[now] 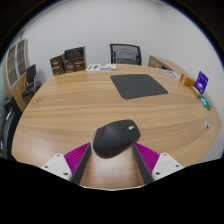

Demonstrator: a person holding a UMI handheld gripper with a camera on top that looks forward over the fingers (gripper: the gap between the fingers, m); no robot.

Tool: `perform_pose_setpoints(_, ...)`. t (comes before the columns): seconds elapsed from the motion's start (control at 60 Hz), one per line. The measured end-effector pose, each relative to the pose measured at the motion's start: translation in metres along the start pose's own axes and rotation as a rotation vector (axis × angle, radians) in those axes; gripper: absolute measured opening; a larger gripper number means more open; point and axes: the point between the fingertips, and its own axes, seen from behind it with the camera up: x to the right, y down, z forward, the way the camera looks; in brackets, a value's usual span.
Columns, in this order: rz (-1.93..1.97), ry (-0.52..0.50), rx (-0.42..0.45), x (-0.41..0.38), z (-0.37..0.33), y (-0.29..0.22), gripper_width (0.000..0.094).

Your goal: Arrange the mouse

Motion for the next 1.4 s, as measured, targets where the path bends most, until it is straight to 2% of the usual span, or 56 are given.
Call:
perform_pose_setpoints(0.65, -0.034, -0.055, 0.044, -0.022, 0.059, -0.064, 0.0847)
perform_pose_setpoints(0.717, -0.041, -0.058, 0.049, -0.024, 0.061, -0.068, 0.079)
perform_pose_setpoints(0.767, -0.049, -0.066, 0.055, -0.027, 0.063, -0.069, 0.0689)
perform_pose_setpoints(1.033, -0.054, -0.096, 0.043, -0.031, 0.064, -0.072, 0.0529)
perform_pose_setpoints(1.067, -0.044, -0.096, 0.045, -0.03, 0.064, -0.074, 0.0482)
perform_pose_setpoints(1.083, -0.047, -0.085, 0.047, -0.027, 0.064, -0.076, 0.0385)
perform_pose_setpoints(1.1, -0.029, -0.084, 0.069, -0.027, 0.063, -0.082, 0.0386)
perform_pose_setpoints(1.267, -0.016, -0.089, 0.025, -0.023, 0.059, -0.076, 0.0372)
perform_pose_setpoints(1.4, -0.009, -0.096, 0.034, -0.018, 0.045, -0.086, 0.0361)
